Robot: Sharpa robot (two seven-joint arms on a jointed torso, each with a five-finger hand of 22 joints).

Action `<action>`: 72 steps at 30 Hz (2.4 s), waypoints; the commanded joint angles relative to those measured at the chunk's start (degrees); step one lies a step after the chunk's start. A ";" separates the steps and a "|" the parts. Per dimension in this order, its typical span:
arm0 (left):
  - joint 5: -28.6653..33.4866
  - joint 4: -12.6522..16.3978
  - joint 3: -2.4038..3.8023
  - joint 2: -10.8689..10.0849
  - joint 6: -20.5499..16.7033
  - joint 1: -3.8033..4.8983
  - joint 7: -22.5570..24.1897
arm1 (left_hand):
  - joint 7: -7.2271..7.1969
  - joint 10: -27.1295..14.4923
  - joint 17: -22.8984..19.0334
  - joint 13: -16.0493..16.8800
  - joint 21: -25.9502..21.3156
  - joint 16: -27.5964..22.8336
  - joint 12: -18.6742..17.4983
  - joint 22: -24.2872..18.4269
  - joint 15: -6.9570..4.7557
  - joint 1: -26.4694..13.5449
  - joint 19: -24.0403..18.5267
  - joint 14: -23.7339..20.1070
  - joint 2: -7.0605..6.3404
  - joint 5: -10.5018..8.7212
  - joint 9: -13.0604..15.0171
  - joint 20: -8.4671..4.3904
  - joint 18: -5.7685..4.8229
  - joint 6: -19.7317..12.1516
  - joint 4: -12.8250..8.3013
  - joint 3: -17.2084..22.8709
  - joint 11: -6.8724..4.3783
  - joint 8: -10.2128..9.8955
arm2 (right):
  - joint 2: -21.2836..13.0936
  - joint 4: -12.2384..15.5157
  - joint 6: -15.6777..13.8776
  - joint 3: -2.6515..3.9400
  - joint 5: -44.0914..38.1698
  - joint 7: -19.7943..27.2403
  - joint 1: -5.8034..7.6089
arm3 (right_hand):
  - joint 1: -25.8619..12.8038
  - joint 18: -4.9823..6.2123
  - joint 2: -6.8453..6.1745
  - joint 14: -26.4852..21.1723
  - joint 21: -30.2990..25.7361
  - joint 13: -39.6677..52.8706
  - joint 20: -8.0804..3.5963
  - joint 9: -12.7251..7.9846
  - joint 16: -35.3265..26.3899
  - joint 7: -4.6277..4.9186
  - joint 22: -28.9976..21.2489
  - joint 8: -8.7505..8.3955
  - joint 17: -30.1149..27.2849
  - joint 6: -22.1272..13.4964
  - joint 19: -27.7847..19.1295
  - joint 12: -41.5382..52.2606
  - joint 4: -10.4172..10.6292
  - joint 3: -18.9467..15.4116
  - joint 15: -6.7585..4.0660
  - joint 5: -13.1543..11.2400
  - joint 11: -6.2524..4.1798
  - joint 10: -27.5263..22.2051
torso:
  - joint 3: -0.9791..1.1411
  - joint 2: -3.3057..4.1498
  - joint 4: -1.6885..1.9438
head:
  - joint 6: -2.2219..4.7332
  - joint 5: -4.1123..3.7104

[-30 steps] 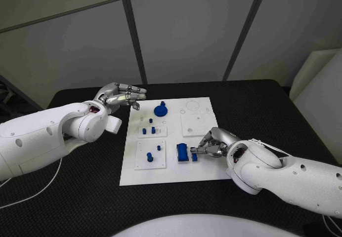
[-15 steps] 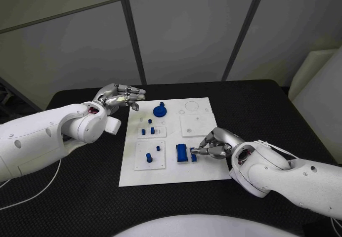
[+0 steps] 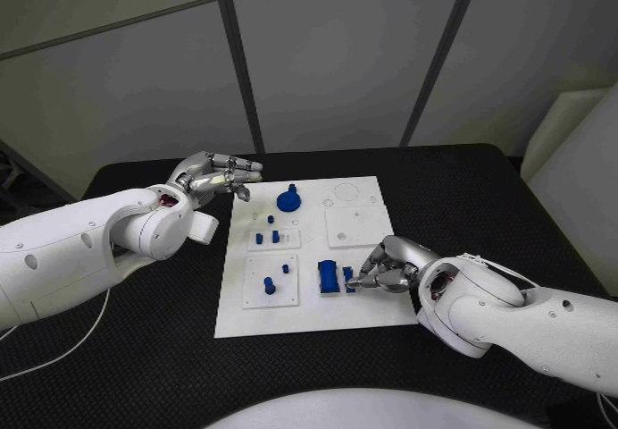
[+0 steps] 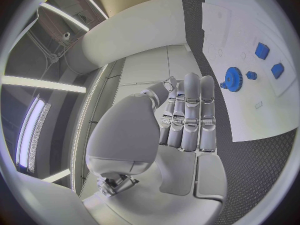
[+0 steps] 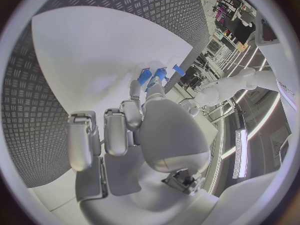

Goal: Assemble the parts on the task board

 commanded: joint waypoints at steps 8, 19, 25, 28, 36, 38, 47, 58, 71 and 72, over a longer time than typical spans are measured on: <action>0.16 0.16 0.04 -0.05 0.52 0.06 0.25 | 0.14 -0.26 -0.08 0.02 -0.24 -0.30 -0.15 -0.06 0.12 -0.07 0.23 0.24 0.65 -0.20 -0.02 0.22 -0.21 0.39 -0.13 -0.31 0.06 -0.17 | 1.40 -2.32 0.55 -0.02 -1.87 -1.58 0.03 | 1.40 -0.43 0.69 2.35 0.17 -0.10 -0.28 0.30 0.28 -0.08 15.10 0.10 0.07 0.51 6.04 0.31 -1.05 0.29 -0.20 -0.32 -2.09 2.11 | 0.02 0.02 -0.08 | -0.16 0.13; 0.16 0.15 0.04 -0.12 0.54 -0.01 0.26 | 0.13 -0.26 -0.08 0.03 -0.28 -0.32 -0.15 -0.07 0.12 -0.07 0.25 0.25 0.78 -0.18 -0.02 0.22 -0.21 0.40 -0.11 -0.29 0.05 -0.19 | 1.49 -1.50 -1.37 -0.01 -1.58 0.92 0.02 | 0.90 -0.43 0.93 2.33 0.17 -0.07 -0.31 0.46 0.23 -0.04 15.10 0.08 0.00 0.61 6.04 0.34 -0.97 0.05 -0.21 -0.04 -2.09 2.15 | 0.06 -0.08 -0.14 | -0.13 0.18; 0.16 0.14 0.04 -0.19 0.51 -0.11 0.33 | 0.13 -0.26 -0.08 0.03 -0.29 -0.33 -0.15 -0.08 0.12 -0.08 0.25 0.24 0.79 -0.18 -0.02 0.22 -0.21 0.41 -0.10 -0.30 0.05 -0.19 | -0.73 0.41 -2.15 0.00 4.07 6.53 0.03 | -2.14 -0.43 0.56 2.11 0.17 -0.52 -0.16 0.57 -0.37 0.49 15.10 -0.57 -0.98 -0.63 6.04 -0.42 0.56 -1.31 0.05 0.37 -1.68 1.81 | -0.03 -0.25 -0.08 | 0.25 0.01; 0.56 0.06 0.04 -0.18 0.44 -0.17 0.47 | 0.13 -0.26 -0.08 0.03 -0.30 -0.33 -0.15 -0.08 0.12 -0.08 0.25 0.24 0.80 -0.18 -0.02 0.22 -0.21 0.41 -0.10 -0.30 0.05 -0.19 | -2.49 1.15 -2.20 0.03 9.63 11.11 0.07 | -2.68 -0.43 0.13 1.59 0.17 -1.78 0.11 0.39 -1.66 1.11 15.10 -0.91 -3.02 -2.74 6.04 -2.40 0.94 -1.57 0.41 0.43 -1.18 0.92 | -0.08 -0.50 -0.14 | 0.54 -0.07; 6.22 -0.88 0.02 0.43 1.35 -0.47 2.33 | 0.26 -0.41 -1.06 0.01 -1.78 -2.77 -0.19 -0.75 0.42 -0.67 -0.91 -1.77 0.50 -0.57 -0.04 0.40 -0.27 0.37 0.08 -0.76 0.16 -0.39 | -3.93 -2.68 -1.67 0.16 30.68 27.23 3.06 | 0.21 3.57 0.21 -3.24 -20.16 -16.62 1.64 -0.24 -14.67 3.05 8.48 -0.73 -19.84 -8.70 -0.99 -24.23 -0.55 -0.56 2.01 1.04 0.66 -9.03 | -0.52 -2.02 -0.24 | 1.89 -0.68; 8.46 -1.56 -0.01 0.84 2.09 -0.56 3.45 | 0.37 -0.64 -2.05 -0.04 -3.15 -4.99 -0.30 -1.47 0.74 -1.12 -1.97 -3.17 0.36 -0.80 -0.06 0.61 -0.31 0.28 0.36 -1.07 0.28 -0.51 | -3.15 -5.70 -0.63 0.18 37.92 31.68 4.31 | 2.24 6.20 1.58 -8.19 -36.87 -23.79 2.55 -0.45 -28.30 3.82 1.94 -0.52 -35.03 -10.55 -6.91 -33.85 -1.63 -0.08 2.94 1.33 1.54 -13.83 | -0.73 -2.53 -0.17 | 2.46 -0.93; 17.29 -9.14 -0.51 5.57 3.76 -0.73 9.99 | 0.69 -3.45 -11.82 -0.38 -18.26 -26.61 -0.85 -11.06 4.52 -2.48 -10.54 -10.27 0.07 -0.90 -0.42 3.95 -1.15 -0.93 2.43 -3.03 2.01 -1.15 | 5.33 -24.68 3.43 0.24 60.63 44.93 7.72 | 9.12 9.39 4.73 -18.36 -76.40 -43.95 7.21 -6.79 -55.67 8.18 -21.37 -0.96 -49.59 -16.24 -21.20 -53.35 -4.65 -1.18 8.71 3.88 6.84 -22.04 | -1.75 -6.11 -0.05 | 6.23 -0.96; 24.40 -21.80 -0.80 14.11 0.35 -1.97 15.40 | -0.15 -10.53 -20.64 -0.33 -34.25 -43.55 -0.75 -23.78 6.60 -2.85 -21.65 -18.72 0.69 -0.82 -1.31 9.55 -0.49 -5.32 5.51 -8.05 1.93 -1.45 | 18.18 -45.40 7.84 0.51 69.68 51.27 8.20 | 4.87 9.67 7.32 -28.56 -86.52 -64.00 13.19 -21.72 -75.93 8.37 -43.54 -0.74 -64.45 -18.55 -35.84 -63.20 -9.45 -3.05 13.53 3.06 9.35 -25.33 | -1.99 -8.58 -0.37 | 9.79 -0.16; 23.77 -26.04 -0.86 18.55 -0.71 -3.35 14.39 | -3.85 -36.58 -28.38 -3.93 -43.64 -48.15 -4.64 -38.70 3.89 -29.62 -40.90 -44.90 6.77 -5.23 -5.01 4.37 -5.36 -28.07 6.24 -18.94 -5.06 -5.18 | 22.47 -50.11 7.17 0.47 68.48 49.88 8.09 | -29.62 6.44 5.42 -52.13 -89.83 -74.27 10.13 -36.36 -80.21 5.03 -62.48 -4.38 -72.06 -38.13 -56.58 -66.91 -13.02 3.33 11.26 -0.27 6.25 -48.48 | -1.79 -8.18 0.08 | 11.13 0.08; 23.62 -25.61 -0.89 18.40 -1.10 -3.36 14.45 | -4.05 -37.86 -28.38 -3.93 -43.64 -48.15 -4.64 -39.08 3.73 -31.48 -41.46 -45.87 6.77 -5.23 -5.01 3.99 -5.36 -29.33 6.24 -19.26 -5.06 -5.18 | 22.28 -49.67 6.79 0.44 68.62 50.04 8.08 | -31.52 6.44 5.23 -53.34 -89.83 -74.27 9.71 -36.36 -80.21 4.81 -62.96 -4.38 -72.06 -39.37 -57.60 -66.91 -13.02 3.71 11.07 -0.49 6.05 -49.70 | -1.69 -7.98 0.30 | 11.10 0.08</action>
